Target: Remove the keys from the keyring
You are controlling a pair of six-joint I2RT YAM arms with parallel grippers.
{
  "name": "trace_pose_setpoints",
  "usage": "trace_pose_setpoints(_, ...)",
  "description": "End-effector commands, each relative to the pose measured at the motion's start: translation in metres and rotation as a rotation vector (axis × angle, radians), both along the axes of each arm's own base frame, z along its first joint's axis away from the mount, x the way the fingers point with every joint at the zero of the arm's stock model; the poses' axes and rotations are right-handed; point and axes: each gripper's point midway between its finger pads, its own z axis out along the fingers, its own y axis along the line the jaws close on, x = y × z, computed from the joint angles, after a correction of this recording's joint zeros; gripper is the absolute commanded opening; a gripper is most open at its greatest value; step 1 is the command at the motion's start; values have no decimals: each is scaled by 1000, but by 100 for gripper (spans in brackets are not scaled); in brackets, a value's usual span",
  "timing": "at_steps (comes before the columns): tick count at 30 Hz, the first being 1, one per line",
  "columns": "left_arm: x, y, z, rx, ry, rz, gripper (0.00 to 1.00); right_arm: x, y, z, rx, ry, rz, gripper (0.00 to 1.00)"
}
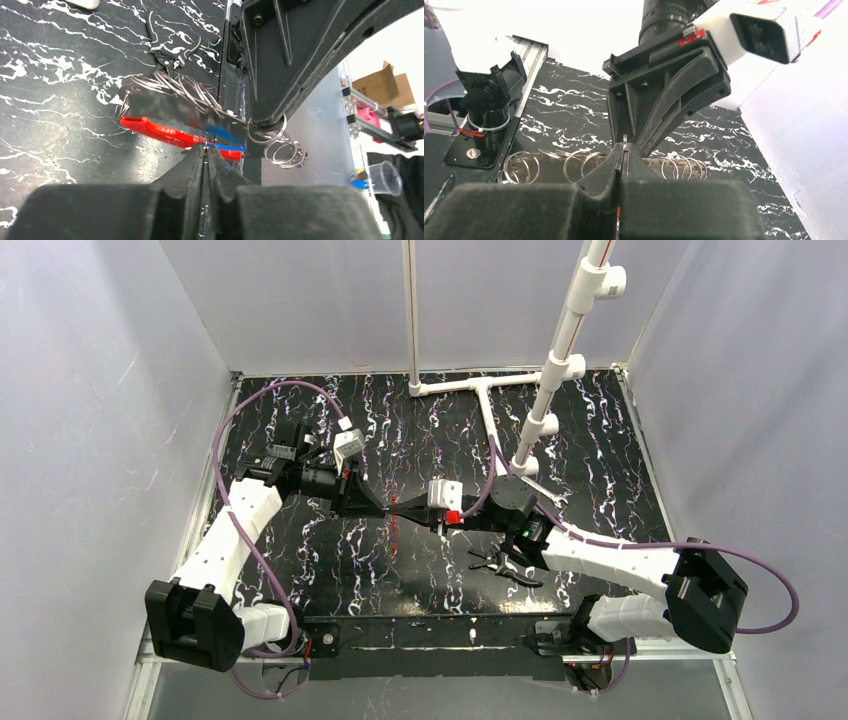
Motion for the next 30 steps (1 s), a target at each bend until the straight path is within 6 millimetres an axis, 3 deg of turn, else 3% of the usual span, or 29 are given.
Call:
trace_pose_setpoints(1, -12, -4, 18, -63, -47, -50, 12, -4, -2, 31, 113, -49, 12, 1)
trace_pose_setpoints(3, -11, 2, 20, -58, -75, -26, 16, -2, -3, 29, 107, -41, 2, 1)
trace_pose_setpoints(7, -4, 16, 29, -103, -96, 36, 0, 0, -5, 26, 94, -26, -15, 1)
trace_pose_setpoints(12, 11, 28, 23, -57, -124, 104, 0, 17, -8, 16, 54, 38, -72, 1)
trace_pose_setpoints(15, 15, 36, 12, 1, -145, 114, 2, 28, -11, -3, -13, 91, -106, 1)
trace_pose_setpoints(17, 16, 40, 4, 38, -144, 116, 22, 31, -13, -20, -62, 118, -116, 1)
trace_pose_setpoints(21, 21, 46, -6, 83, -136, 133, 49, 36, -16, -54, -158, 170, -136, 1)
trace_pose_setpoints(25, 18, 43, -9, 57, -118, 119, 61, 47, -16, -67, -190, 206, -177, 1)
trace_pose_setpoints(30, 22, 35, -29, 92, -113, 160, 63, 64, -13, -72, -196, 281, -259, 1)
